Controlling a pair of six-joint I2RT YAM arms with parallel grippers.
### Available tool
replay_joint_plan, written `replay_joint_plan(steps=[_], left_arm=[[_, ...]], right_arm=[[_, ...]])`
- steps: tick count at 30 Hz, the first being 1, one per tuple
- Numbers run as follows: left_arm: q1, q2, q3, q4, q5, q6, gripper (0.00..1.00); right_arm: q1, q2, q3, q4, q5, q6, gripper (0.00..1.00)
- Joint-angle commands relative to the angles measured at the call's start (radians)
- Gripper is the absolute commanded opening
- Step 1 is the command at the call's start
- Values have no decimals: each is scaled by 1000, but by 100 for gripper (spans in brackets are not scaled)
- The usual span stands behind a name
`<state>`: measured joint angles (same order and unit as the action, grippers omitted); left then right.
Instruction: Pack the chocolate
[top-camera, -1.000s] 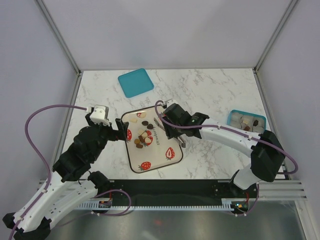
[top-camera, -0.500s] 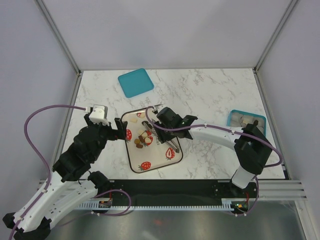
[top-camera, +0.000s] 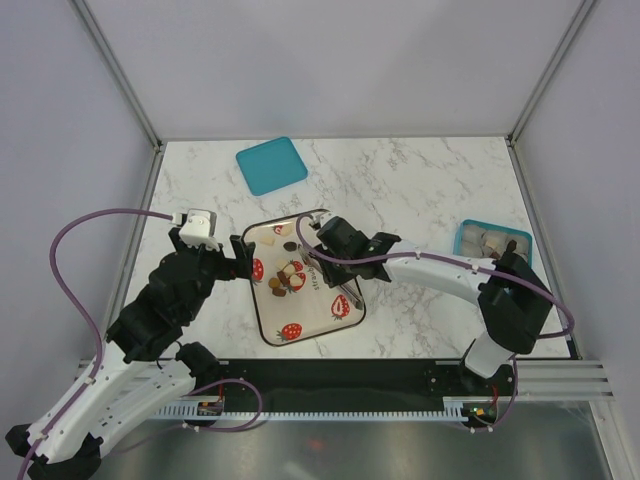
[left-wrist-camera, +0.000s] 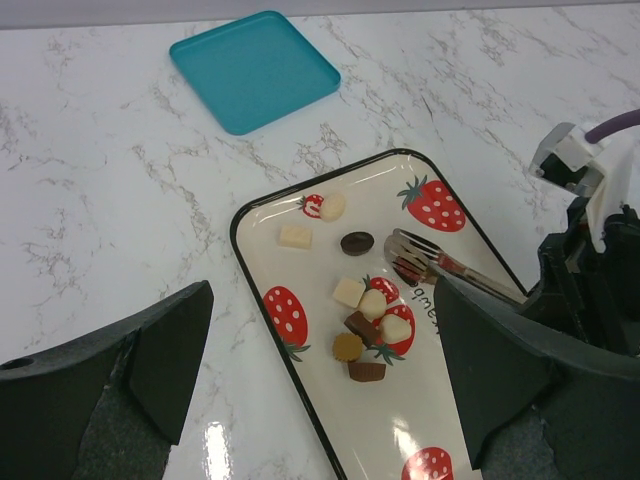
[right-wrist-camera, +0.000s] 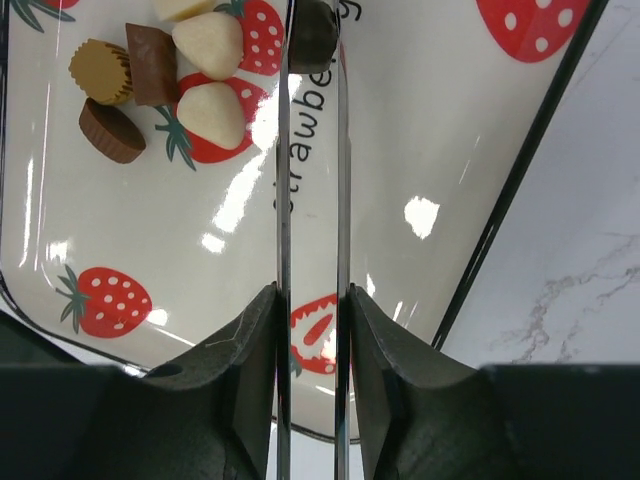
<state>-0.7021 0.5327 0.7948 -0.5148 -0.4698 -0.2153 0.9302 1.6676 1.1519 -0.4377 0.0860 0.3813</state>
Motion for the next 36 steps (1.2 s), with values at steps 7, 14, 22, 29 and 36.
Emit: replay_joint_plan(steps=[7,14,22,29,36], left_arm=[[1,4,-6,36,-26,16,100],[1,4,-6,36,-21,16,100],[1,9,-5,36,46,8,100],[0,18,4,36,148,-2,100],[-2,-20,4,38,174,-9,100]], right_arm=[[4,-166,-41,-102,63,77,34],[2,-206,14,-234,141,146,33],[-100,-371,26,-446,244,277,32],[-313,-577,5,-748,320,430,32],[-491,-632,-15,-927,357,462,32]])
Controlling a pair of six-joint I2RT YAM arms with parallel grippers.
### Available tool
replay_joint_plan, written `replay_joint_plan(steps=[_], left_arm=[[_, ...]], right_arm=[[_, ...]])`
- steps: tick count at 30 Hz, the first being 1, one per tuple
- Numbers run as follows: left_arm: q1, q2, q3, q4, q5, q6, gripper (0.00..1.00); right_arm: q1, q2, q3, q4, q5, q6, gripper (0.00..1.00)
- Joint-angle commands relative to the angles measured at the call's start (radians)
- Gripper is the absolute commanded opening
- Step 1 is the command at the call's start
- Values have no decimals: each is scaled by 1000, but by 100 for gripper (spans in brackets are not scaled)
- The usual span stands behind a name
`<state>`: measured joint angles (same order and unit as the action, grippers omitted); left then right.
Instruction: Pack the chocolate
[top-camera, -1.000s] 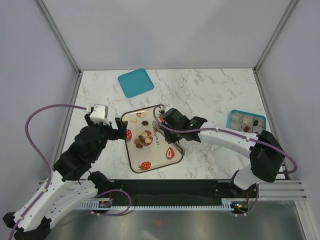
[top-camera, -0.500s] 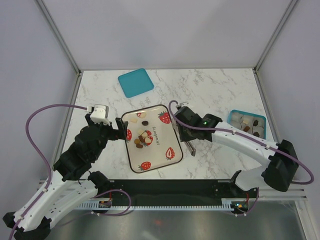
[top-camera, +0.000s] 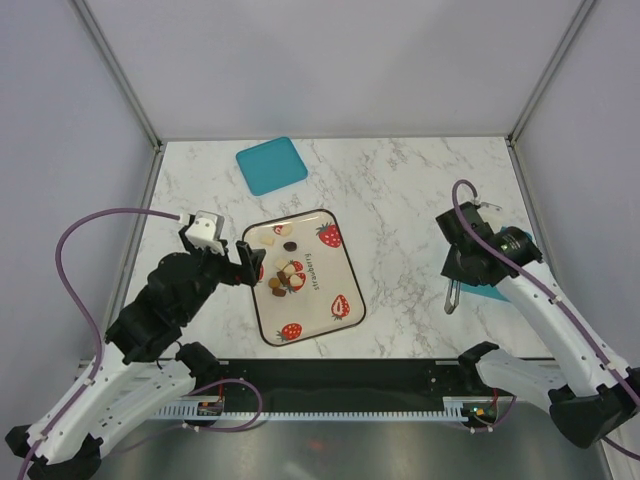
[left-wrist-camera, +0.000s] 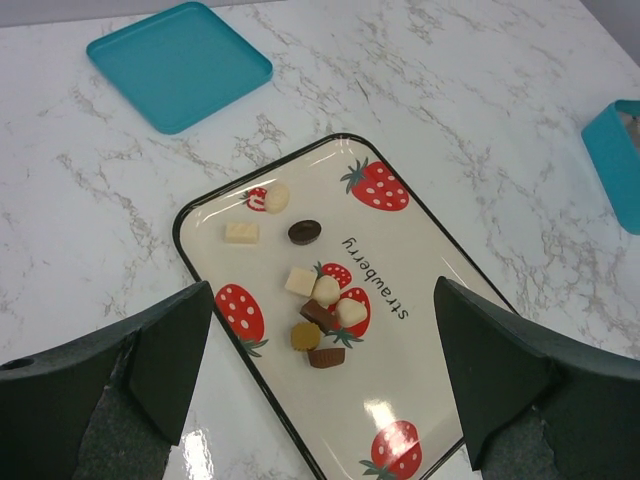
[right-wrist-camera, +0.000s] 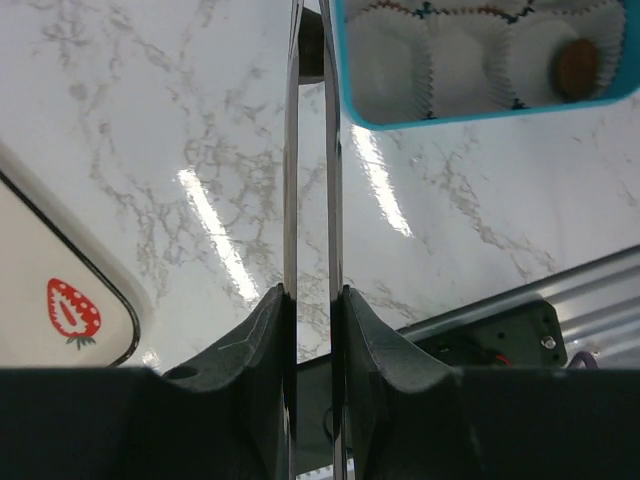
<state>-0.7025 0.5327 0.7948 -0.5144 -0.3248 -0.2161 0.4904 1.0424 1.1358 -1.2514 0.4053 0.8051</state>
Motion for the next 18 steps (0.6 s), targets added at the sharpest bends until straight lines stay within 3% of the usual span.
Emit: replay_joint_plan(steps=[1,9,18], left_arm=[[-2,-23,3,39,32,-9,100],[-20,-33,6,39,32,-9,100],[-25,-33,4,39,21,-8,100]], right_arm=[[-67,-7,-5,-127,46,36,32],[-234,-2,-51,-134,40,-30,33],[-334,7,-103,-82,14,-98,33]])
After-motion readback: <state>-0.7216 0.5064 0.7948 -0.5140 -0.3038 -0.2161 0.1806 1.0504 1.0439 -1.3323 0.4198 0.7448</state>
